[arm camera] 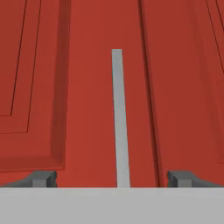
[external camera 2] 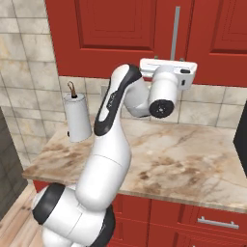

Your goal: Get the candle and the beer from the cabinet and move them to the dining counter.

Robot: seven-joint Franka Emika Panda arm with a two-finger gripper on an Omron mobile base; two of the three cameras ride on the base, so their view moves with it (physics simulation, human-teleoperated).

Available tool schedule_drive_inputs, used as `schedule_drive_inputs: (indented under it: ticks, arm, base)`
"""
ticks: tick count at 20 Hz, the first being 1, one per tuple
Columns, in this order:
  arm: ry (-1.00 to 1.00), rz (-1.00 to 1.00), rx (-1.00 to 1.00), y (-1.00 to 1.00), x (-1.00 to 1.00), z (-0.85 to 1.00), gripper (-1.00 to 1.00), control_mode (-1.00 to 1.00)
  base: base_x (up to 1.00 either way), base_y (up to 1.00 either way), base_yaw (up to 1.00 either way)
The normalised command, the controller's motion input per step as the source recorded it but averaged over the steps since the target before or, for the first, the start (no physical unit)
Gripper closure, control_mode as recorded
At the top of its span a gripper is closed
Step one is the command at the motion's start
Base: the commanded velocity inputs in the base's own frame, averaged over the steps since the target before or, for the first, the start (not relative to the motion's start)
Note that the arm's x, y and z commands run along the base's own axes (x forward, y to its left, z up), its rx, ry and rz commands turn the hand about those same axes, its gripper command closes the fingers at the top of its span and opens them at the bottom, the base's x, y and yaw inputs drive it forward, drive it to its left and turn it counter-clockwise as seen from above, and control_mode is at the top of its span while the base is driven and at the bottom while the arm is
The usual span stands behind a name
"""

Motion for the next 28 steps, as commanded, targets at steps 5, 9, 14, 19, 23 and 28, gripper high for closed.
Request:
schedule_drive_inputs:
  ticks: [5,9,14,19,23,28]
  arm:
    - [-0.04,0.06,0.00,0.00,0.30,0.00,-1.00,-1.00]
    - [0.00,0.05,0.00,-0.02,0.31,0.07,-1.00,-1.00]
    - [0.00,0.05,0.00,-0.12,0.26,0.03,-1.00,-1.00]
    - [0.00,0.05,0.00,-0.19,0.20,0.04,-1.00,-1.00]
    - [0.00,0.05,0.00,-0.18,0.18,0.03,-1.00,-1.00]
    - [0.00,0.04,0.00,-0.10,0.21,0.00,-1.00,-1.00]
  base:
    - [0.00,0.00,0.00]
    - [0.00,0.00,0.00]
    - [0.00,0.00,0.00]
    - [0.00,0.00,0.00]
    - [0.00,0.00,0.00]
    - [0.00,0.00,0.00]
